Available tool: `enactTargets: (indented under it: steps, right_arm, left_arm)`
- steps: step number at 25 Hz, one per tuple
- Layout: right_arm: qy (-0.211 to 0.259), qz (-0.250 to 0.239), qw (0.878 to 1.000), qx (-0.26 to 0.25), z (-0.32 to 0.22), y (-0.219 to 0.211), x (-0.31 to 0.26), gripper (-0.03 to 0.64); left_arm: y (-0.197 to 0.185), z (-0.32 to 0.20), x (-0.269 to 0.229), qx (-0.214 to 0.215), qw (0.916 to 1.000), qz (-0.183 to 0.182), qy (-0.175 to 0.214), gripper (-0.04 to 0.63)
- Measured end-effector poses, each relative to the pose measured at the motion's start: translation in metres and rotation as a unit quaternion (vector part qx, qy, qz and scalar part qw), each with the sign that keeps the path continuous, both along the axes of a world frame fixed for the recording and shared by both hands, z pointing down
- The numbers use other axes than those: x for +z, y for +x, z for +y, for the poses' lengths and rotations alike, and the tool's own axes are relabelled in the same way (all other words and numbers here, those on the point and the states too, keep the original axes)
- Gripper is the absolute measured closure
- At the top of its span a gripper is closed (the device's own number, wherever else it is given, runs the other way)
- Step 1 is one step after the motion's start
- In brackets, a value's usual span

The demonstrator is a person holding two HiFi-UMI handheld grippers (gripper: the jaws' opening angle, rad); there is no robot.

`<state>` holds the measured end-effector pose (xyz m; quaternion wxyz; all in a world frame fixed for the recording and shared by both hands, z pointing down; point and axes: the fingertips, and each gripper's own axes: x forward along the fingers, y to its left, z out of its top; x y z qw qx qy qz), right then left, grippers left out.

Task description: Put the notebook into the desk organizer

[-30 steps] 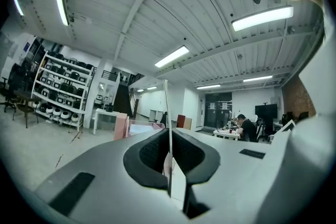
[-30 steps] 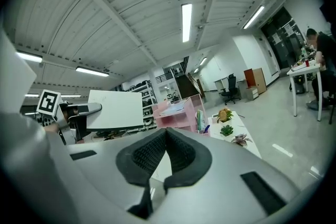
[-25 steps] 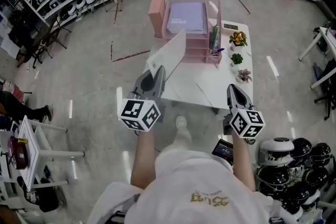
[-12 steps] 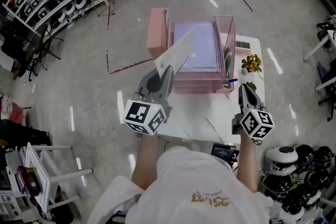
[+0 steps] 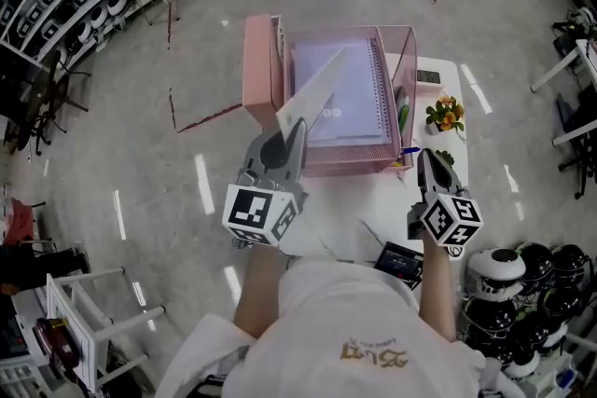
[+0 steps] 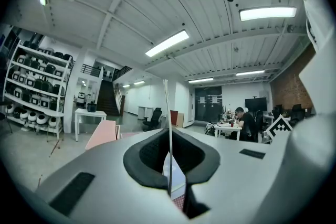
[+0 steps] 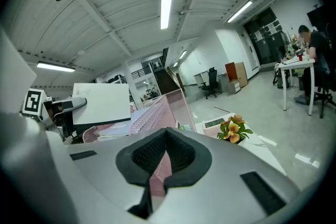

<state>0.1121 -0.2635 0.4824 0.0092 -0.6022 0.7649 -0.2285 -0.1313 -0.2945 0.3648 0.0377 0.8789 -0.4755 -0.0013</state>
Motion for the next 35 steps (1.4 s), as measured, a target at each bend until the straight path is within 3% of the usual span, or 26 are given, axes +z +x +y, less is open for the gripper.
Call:
enactTargets:
  steps: [6, 10, 20, 24, 28, 35]
  right_arm:
    - [-0.001, 0.0, 0.999, -0.033, -0.009, 0.008, 0.001, 0.607]
    - [0.001, -0.002, 0.999, -0.054, -0.014, 0.011, -0.005, 0.607]
    - [0.001, -0.012, 0.998, -0.066, -0.014, 0.014, -0.007, 0.607]
    - [0.002, -0.013, 0.998, -0.064, -0.015, 0.018, -0.008, 0.607]
    - [0.0, -0.017, 0.998, -0.061, -0.014, 0.021, -0.005, 0.607]
    - [-0.002, -0.021, 0.998, -0.055, -0.012, 0.026, -0.005, 0.607]
  left_arm:
    - [0.013, -0.005, 0.003, -0.035, 0.9993, -0.014, 0.001, 0.569]
    - [0.024, 0.0, 0.002, -0.049, 0.9976, -0.049, 0.003, 0.569]
    - [0.058, -0.002, 0.009, -0.03, 0.993, -0.114, 0.006, 0.569]
    - [0.069, -0.007, 0.021, -0.014, 0.9911, -0.132, -0.012, 0.568]
    - [0.076, -0.015, 0.045, 0.0, 0.9828, -0.181, -0.035, 0.561]
    - [0.086, -0.024, 0.089, 0.04, 0.9586, -0.263, -0.101, 0.522]
